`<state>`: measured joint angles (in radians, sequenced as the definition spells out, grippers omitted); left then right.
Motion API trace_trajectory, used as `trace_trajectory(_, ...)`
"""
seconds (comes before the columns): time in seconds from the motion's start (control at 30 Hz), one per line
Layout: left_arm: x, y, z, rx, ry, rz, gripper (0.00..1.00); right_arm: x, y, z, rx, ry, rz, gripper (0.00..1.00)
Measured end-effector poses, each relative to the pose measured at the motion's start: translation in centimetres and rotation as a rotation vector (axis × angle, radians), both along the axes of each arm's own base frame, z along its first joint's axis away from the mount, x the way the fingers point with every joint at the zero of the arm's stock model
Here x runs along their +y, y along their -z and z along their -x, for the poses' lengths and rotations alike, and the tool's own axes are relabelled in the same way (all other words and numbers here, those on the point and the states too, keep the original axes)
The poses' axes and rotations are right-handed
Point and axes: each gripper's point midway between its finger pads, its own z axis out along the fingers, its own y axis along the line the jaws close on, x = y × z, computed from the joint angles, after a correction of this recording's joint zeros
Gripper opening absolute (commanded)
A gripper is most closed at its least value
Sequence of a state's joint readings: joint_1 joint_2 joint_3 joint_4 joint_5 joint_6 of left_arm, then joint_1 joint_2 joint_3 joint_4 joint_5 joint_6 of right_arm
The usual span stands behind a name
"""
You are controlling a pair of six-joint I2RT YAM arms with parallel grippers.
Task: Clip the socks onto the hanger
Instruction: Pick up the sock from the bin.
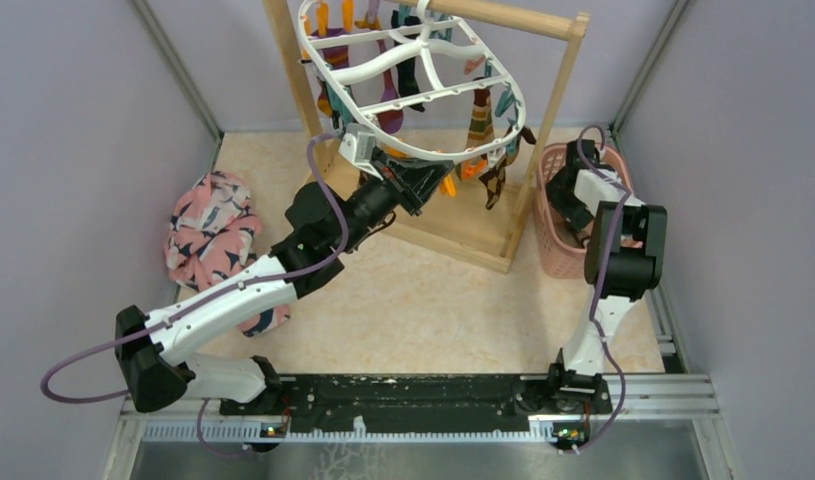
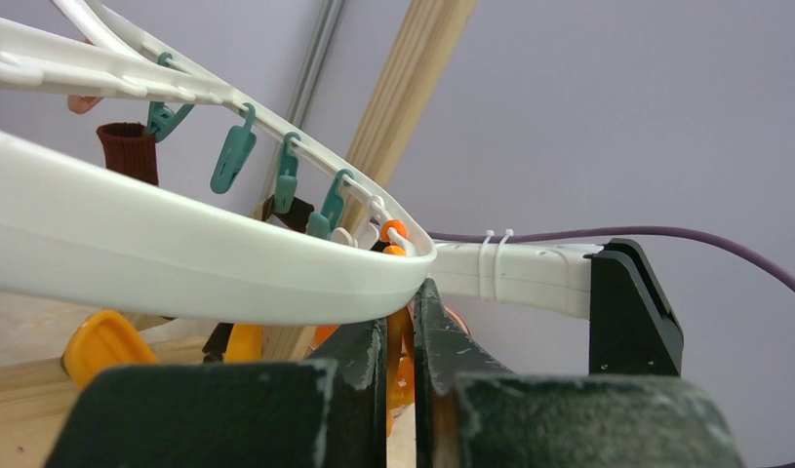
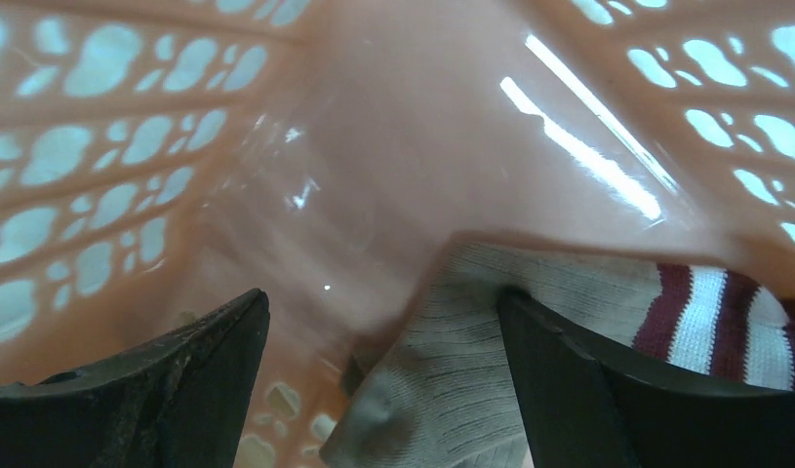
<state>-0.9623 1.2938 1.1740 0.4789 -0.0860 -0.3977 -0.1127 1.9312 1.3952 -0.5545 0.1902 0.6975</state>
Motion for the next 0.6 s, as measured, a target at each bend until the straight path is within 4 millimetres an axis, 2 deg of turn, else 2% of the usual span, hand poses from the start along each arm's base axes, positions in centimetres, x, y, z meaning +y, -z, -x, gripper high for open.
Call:
trace_trajectory(0.13, 0.5, -0.2, 0.2, -0.007, -0.01, 0.004, 0.0, 0.1, 0.8, 1.0, 0.051, -0.016, 0.016, 0.87)
trace_trajectory(0.23, 0.7, -0.4, 0.2, -0.009, -0.013, 0.008, 0.0, 0.1, 0.9, 1.1, 0.058, -0.021, 0.021, 0.74)
trace_trajectory(0.4, 0.7, -0.3, 0.2, -0.008, -0.015, 0.005, 0.0, -0.1, 1.8, 1.6, 0.089, -0.033, 0.032, 0.59)
trace_trajectory(0.53, 0.8, -0.1, 0.1, -0.006, -0.021, 0.004, 0.0, -0.1, 2.0, 1.7, 0.1, -0.049, 0.039, 0.38)
trace_trajectory(0.6, 0.9, -0.1, 0.2, -0.006, -0.021, 0.004, 0.0, -0.1, 2.0, 1.7, 0.1, -0.056, 0.041, 0.23)
